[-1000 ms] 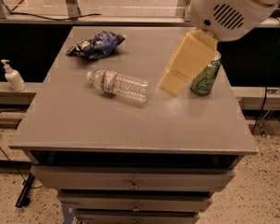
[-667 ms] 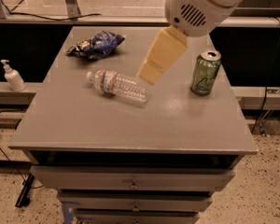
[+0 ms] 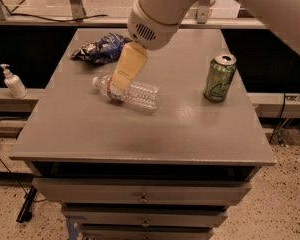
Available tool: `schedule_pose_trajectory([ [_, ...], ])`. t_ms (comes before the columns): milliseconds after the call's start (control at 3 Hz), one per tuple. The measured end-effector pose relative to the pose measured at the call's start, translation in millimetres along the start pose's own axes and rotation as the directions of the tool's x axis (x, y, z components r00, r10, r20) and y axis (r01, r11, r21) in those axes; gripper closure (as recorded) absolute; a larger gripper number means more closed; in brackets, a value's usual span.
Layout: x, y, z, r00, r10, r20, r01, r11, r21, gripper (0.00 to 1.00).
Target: Place water bottle upright
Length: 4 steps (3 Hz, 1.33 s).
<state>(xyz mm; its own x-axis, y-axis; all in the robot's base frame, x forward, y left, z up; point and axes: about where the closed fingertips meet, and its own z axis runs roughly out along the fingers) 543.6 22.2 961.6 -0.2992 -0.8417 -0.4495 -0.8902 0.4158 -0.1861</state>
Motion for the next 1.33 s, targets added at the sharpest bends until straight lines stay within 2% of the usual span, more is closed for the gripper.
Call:
schedule_pose_trajectory([
  [667,-12,-2,78,0.993,0.048,-0.104,-0.052,0.9979,-0.038,0.0],
  [1333,-24,-9,114,0.986,0.03,-0.164,-0.04,0.9978,-0.053,0.0],
])
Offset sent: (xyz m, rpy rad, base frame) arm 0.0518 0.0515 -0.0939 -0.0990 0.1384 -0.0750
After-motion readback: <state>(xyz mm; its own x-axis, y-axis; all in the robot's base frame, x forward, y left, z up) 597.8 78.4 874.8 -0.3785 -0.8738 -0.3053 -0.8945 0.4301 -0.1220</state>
